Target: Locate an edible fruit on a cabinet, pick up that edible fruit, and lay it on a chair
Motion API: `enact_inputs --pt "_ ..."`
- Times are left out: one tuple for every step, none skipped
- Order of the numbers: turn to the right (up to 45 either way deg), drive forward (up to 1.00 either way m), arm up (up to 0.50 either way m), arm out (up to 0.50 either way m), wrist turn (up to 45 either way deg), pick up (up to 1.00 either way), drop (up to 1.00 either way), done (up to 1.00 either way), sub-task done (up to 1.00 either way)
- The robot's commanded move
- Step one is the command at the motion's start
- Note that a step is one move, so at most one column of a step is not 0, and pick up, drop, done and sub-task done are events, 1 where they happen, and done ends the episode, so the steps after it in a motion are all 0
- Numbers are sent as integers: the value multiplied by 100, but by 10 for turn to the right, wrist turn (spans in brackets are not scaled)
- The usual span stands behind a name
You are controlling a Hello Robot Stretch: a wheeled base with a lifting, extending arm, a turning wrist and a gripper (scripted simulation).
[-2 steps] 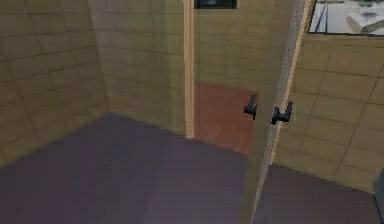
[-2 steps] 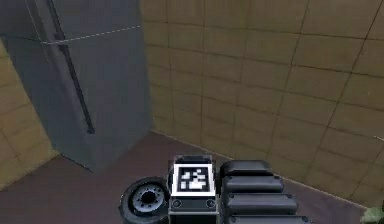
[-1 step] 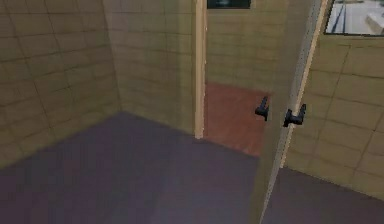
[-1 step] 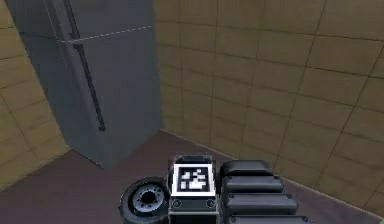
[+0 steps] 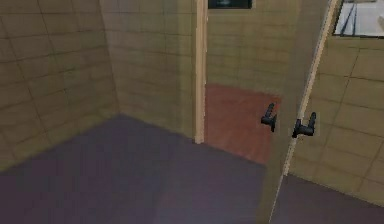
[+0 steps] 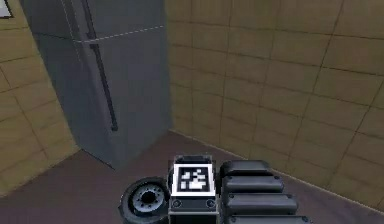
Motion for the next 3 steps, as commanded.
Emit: enact_inputs --pt "0 95 0 0 0 0 0 0 0" --pt "-450 0 0 0 0 0 0 0 0" --pt "-210 0 0 0 0 0 0 0 0"
